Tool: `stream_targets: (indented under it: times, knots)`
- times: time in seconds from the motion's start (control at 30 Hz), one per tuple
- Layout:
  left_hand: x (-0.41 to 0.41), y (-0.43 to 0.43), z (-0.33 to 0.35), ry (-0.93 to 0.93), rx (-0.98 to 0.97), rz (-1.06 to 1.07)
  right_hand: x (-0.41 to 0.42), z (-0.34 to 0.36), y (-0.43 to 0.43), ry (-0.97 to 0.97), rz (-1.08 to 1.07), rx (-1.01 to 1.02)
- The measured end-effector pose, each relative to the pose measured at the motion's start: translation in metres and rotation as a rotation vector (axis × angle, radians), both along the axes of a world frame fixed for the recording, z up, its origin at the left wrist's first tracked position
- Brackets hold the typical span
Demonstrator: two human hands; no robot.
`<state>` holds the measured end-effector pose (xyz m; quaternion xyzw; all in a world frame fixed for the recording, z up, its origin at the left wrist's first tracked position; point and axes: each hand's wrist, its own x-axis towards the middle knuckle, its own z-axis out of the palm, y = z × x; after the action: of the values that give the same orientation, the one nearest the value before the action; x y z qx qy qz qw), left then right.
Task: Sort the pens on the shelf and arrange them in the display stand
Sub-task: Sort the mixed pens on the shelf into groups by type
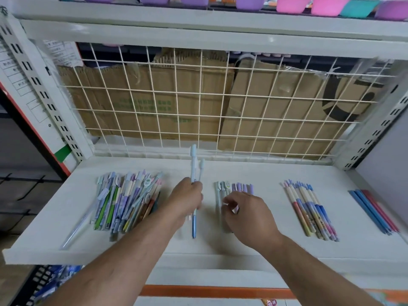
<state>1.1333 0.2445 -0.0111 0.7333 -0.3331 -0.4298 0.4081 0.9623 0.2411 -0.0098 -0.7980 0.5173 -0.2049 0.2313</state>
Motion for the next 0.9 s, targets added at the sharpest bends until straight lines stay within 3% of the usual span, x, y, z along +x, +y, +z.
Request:
stream_targets:
  times: [0.1,0.17,0.33,0.63,0.9]
  knots:
    - [-0.026,-0.003,0.011,0.378,-0.094,0.103,-0.012,0.002,-0.003,-0.109,0.014,0.077]
    - [-0.042,-0.004,0.016,0.502,-0.109,0.120,-0.022,0.006,-0.006,-0.169,0.018,0.117]
    - [-0.089,-0.007,0.020,0.556,-0.110,0.075,-0.056,0.017,-0.011,-0.277,0.041,0.218]
    - [-0.173,-0.031,0.016,0.758,-0.138,0.078,-0.133,0.021,-0.024,-0.355,-0.104,0.454]
    - [-0.245,-0.046,0.023,0.873,-0.103,-0.018,-0.198,0.020,-0.036,-0.484,-0.123,0.505]
